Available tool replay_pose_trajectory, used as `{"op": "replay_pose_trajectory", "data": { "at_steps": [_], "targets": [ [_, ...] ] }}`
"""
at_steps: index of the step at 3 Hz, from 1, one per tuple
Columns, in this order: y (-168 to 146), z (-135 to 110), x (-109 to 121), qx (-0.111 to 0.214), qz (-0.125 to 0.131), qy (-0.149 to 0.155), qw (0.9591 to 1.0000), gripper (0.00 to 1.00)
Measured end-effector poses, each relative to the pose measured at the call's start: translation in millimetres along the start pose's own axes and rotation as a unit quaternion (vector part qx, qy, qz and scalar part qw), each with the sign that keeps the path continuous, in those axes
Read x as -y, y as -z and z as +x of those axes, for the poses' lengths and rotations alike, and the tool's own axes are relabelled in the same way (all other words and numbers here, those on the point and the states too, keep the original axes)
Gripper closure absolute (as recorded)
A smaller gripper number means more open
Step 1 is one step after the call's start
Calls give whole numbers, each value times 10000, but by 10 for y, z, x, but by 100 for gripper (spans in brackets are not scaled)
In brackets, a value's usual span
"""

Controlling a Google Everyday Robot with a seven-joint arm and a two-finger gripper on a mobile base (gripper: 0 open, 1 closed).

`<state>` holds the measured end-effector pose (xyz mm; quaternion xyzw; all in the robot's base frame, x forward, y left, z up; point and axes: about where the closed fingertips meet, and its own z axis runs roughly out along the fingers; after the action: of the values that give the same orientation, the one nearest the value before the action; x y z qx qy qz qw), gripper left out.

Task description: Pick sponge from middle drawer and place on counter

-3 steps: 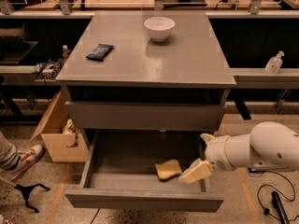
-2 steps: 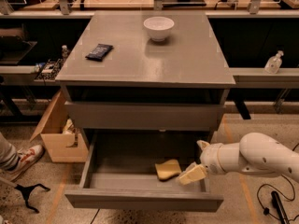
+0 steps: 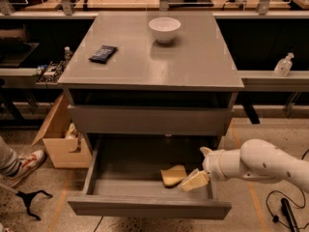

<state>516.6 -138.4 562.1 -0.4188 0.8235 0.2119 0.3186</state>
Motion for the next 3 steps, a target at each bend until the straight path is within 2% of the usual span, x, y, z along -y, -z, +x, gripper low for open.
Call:
{"op": "replay_pose_trajectory", "data": {
  "at_steps": [1, 2, 3],
  "targets": [
    [-290, 73, 60, -223, 138, 120, 9996, 0],
    [-561, 84, 151, -307, 256, 250, 9989, 0],
    [-862, 106, 228, -367, 258, 321, 9985, 0]
  ]
}}
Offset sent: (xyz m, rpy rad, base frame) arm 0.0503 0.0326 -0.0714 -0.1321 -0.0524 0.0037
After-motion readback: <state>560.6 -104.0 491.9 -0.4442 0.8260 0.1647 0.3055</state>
